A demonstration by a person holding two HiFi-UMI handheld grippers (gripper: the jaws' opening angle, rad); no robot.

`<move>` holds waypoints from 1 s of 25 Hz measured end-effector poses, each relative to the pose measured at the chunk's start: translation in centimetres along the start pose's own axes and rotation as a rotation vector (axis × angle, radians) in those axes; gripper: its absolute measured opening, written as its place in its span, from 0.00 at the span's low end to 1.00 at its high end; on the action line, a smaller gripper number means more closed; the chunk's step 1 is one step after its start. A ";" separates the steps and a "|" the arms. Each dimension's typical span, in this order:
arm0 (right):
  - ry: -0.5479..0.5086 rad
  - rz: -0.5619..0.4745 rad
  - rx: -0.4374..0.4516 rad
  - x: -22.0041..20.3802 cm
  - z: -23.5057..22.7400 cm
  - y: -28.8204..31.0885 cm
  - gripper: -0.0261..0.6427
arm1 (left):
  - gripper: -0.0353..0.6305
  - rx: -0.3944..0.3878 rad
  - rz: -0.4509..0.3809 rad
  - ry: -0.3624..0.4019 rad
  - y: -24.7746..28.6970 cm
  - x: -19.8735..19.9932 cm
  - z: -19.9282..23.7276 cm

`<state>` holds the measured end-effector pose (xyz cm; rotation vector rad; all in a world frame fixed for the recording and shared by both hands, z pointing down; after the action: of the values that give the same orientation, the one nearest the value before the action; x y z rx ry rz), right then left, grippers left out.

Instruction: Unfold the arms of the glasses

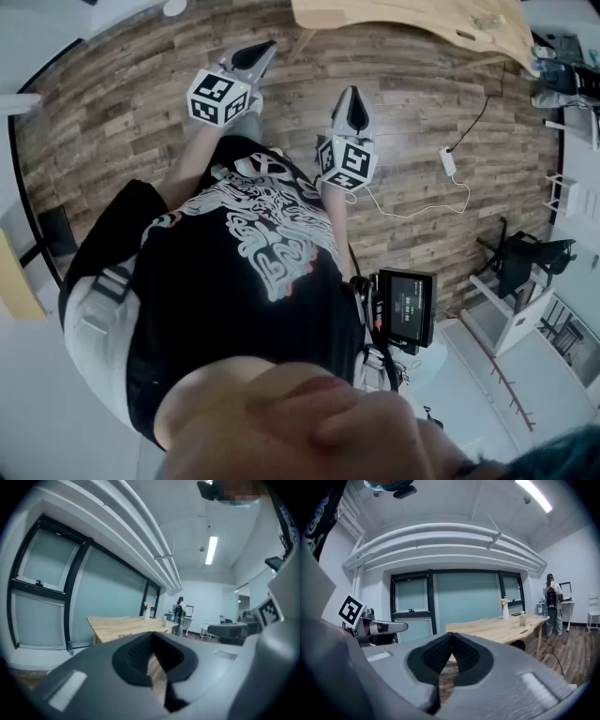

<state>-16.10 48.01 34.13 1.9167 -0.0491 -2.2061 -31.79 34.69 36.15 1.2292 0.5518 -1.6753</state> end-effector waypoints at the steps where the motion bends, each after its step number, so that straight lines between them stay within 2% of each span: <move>1: -0.004 -0.001 0.003 0.0 0.0 0.0 0.04 | 0.04 0.003 -0.005 -0.007 -0.1 0.0 0.0; 4: -0.014 -0.005 0.005 -0.1 0.0 -0.1 0.04 | 0.04 0.012 -0.023 0.005 -0.2 0.1 -0.4; 9: -0.018 0.008 -0.005 -0.5 -0.2 -0.3 0.04 | 0.04 0.040 -0.003 0.109 -0.3 -0.1 -1.2; 12: -0.017 0.003 -0.009 -0.5 -0.4 -0.5 0.04 | 0.04 0.082 -0.041 0.153 -0.8 0.4 -1.4; 14: -0.013 0.006 -0.020 -0.6 -0.8 -0.6 0.04 | 0.04 0.075 -0.036 0.131 -0.7 0.3 -1.8; 16: -0.010 0.018 -0.036 -0.9 -1.3 -0.6 0.04 | 0.04 0.038 0.003 0.102 -0.3 -0.2 -2.5; 19: 0.001 0.031 -0.053 -1.2 -1.7 -0.6 0.04 | 0.04 0.015 0.048 0.098 0.1 -0.6 -2.9; 23: -0.007 0.046 -0.063 -2.0 -2.4 -0.9 0.04 | 0.04 0.027 0.081 0.026 1.3 -1.4 -2.3; 25: -0.015 0.057 -0.069 -2.5 -2.7 -0.6 0.04 | 0.04 0.039 0.081 0.049 2.1 -1.6 -2.2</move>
<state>-13.18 49.41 36.00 1.8401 -0.0297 -2.1561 -28.81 36.18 37.09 1.3069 0.4950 -1.5980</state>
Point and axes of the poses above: the fingertips, and each gripper's own axes: y forward along the fingers, z to its left, x out of its top, the point moved 3 cm from there along -y, backward along the fingers, and after that the axes turned 13 degrees about -y, right-handed, at the moved point
